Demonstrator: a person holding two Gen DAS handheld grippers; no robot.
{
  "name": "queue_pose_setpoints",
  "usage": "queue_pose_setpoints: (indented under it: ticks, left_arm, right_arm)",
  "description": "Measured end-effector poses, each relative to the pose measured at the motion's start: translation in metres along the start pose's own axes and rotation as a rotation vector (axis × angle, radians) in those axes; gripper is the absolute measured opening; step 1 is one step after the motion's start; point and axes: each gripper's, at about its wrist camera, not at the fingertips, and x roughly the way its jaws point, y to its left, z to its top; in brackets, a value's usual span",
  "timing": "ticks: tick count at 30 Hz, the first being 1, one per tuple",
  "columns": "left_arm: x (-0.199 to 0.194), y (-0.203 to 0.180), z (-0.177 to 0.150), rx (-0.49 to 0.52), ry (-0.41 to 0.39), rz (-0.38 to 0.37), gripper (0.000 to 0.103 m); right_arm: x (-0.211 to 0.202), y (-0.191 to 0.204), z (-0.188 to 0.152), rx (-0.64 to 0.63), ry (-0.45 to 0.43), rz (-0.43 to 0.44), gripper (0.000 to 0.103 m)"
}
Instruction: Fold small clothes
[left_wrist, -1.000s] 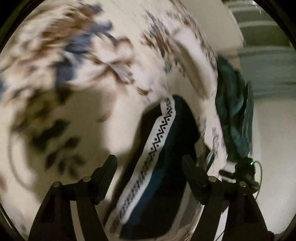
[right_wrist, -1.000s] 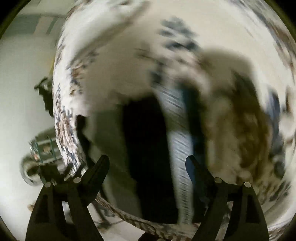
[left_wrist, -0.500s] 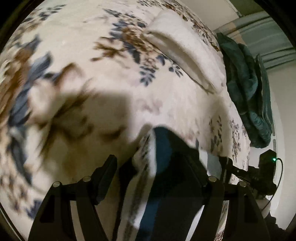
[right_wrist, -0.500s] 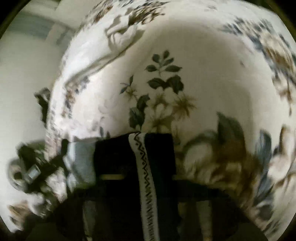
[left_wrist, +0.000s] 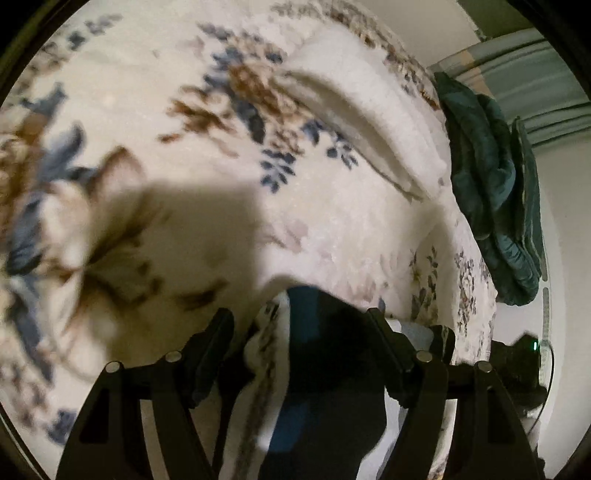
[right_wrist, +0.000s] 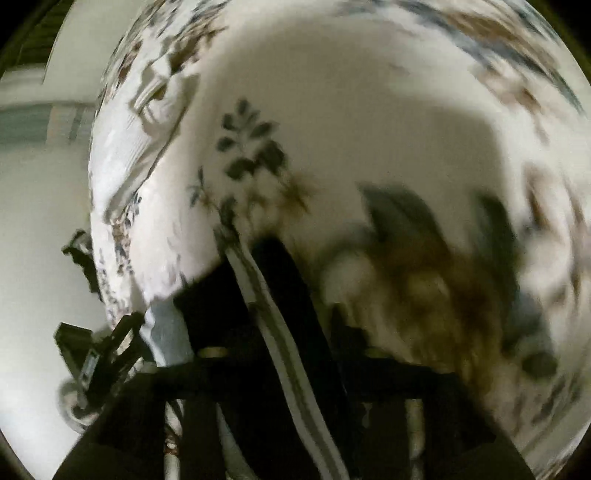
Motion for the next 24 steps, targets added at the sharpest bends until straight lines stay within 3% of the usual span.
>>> queue_pose_setpoints:
  ticks: [3, 6, 9, 12, 15, 16, 17, 19, 20, 24]
  left_arm:
    - [-0.031, -0.001, -0.024, 0.010, -0.044, 0.050, 0.070]
    - [-0.059, 0.007, -0.062, 0.008, -0.066, 0.155, 0.070]
    - [-0.069, 0.029, -0.111, -0.004, -0.049, 0.323, 0.070]
    - [-0.058, 0.062, -0.150, -0.065, 0.008, 0.406, 0.070]
    - [-0.040, 0.090, -0.174, -0.120, 0.058, 0.422, 0.071]
    - [-0.037, 0.093, -0.176, -0.112, 0.034, 0.408, 0.074]
    - [-0.035, 0.094, -0.176, -0.104, 0.022, 0.400, 0.080]
    - [-0.028, 0.096, -0.171, -0.117, 0.030, 0.381, 0.092]
    - [-0.025, 0.097, -0.168, -0.125, 0.037, 0.363, 0.103]
    - [-0.013, 0.097, -0.158, -0.123, 0.100, 0.370, 0.103]
  right_arm:
    - [-0.002, -0.033, -0.048, 0.094, 0.067, 0.001, 0.053]
    - [0.008, -0.068, -0.094, 0.231, 0.129, -0.012, 0.053]
    - [0.026, -0.092, -0.127, 0.384, 0.154, 0.083, 0.053]
    - [0.036, -0.097, -0.137, 0.452, 0.120, 0.158, 0.053]
    - [0.045, -0.092, -0.141, 0.465, 0.074, 0.184, 0.051]
    - [0.043, -0.091, -0.143, 0.465, 0.055, 0.187, 0.026]
    - [0.040, -0.086, -0.146, 0.454, 0.035, 0.167, 0.013]
    - [0.024, -0.073, -0.152, 0.420, -0.021, 0.124, 0.010]
    - [0.015, -0.067, -0.156, 0.404, -0.047, 0.100, 0.010]
    - [-0.001, -0.061, -0.166, 0.366, -0.080, 0.000, 0.006]
